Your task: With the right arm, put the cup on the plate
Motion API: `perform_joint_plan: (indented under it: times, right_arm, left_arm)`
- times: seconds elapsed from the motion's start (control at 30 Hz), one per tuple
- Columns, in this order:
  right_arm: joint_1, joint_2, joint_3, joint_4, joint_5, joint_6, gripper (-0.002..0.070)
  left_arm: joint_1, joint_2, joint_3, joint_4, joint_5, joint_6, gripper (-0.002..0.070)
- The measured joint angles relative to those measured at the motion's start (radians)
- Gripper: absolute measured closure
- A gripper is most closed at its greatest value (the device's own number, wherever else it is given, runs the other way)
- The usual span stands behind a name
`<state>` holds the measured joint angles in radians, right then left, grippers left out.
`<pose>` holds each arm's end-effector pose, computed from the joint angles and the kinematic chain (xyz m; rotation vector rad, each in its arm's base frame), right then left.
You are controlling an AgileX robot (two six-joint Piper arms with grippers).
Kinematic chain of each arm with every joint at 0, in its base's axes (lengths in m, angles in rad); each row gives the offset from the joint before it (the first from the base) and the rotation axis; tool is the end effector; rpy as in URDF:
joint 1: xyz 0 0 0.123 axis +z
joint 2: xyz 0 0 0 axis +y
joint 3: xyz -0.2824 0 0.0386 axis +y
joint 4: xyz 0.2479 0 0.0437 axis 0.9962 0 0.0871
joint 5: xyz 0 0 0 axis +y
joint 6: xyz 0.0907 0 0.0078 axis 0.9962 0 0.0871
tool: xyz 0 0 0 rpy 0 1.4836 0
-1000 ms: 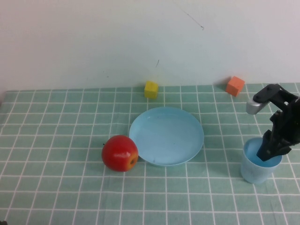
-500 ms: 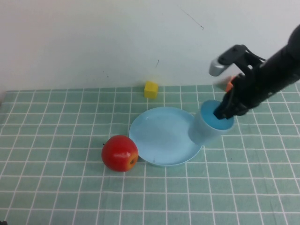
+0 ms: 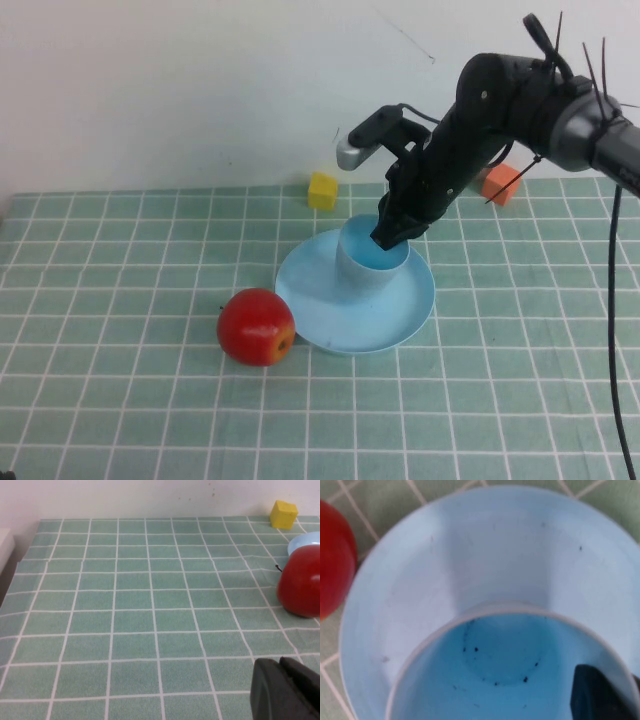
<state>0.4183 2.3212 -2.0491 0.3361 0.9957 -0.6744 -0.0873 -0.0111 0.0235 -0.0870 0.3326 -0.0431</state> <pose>0.4527 0.2288 0.1987 -1.2503 2.3882 0.3606 0.0532 -0.0073 0.1759 -0.0148 1.8308 -0.1757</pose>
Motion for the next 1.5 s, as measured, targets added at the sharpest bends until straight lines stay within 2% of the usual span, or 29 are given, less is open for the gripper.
perform_joint_plan:
  times: [0.13,0.37,0.43,0.63,0.77,0.83,0.93,1.0,1.13,1.2,1.5]
  right_arm:
    - [0.000,0.054,-0.061,-0.035,0.072,0.017,0.0657]
    - [0.002,0.060,-0.075,-0.035,0.084,0.007,0.0645]
    - [0.002,0.060,-0.075,-0.035,0.086,0.007,0.0599]
    - [0.004,0.062,-0.109,-0.037,0.111,0.038,0.0338]
    - [0.005,0.055,-0.223,-0.090,0.164,0.150,0.0290]
    - [0.005,0.040,-0.290,-0.141,0.201,0.184,0.0295]
    - [0.005,0.000,-0.395,-0.211,0.234,0.210,0.0351]
    - [0.005,-0.051,-0.439,-0.228,0.241,0.222,0.0414]
    - [0.002,-0.176,-0.474,-0.239,0.241,0.219,0.0596]
    - [0.002,-0.235,-0.474,-0.255,0.241,0.210,0.0643]
    - [0.002,-0.491,-0.339,-0.525,0.241,0.202,0.0676]
  left_arm:
    - [0.000,0.000,0.000,0.000,0.000,0.000,0.0678]
    - [0.000,0.000,0.000,0.000,0.000,0.000,0.0678]
    - [0.000,0.000,0.000,0.000,0.000,0.000,0.0678]
    - [0.000,0.000,0.000,0.000,0.000,0.000,0.0678]
    - [0.000,0.000,0.000,0.000,0.000,0.000,0.0678]
    - [0.000,0.000,0.000,0.000,0.000,0.000,0.0678]
    - [0.000,0.000,0.000,0.000,0.000,0.000,0.0678]
    - [0.000,0.000,0.000,0.000,0.000,0.000,0.0678]
    - [0.000,0.000,0.000,0.000,0.000,0.000,0.0678]
    - [0.000,0.000,0.000,0.000,0.000,0.000,0.0678]
    - [0.000,0.000,0.000,0.000,0.000,0.000,0.0678]
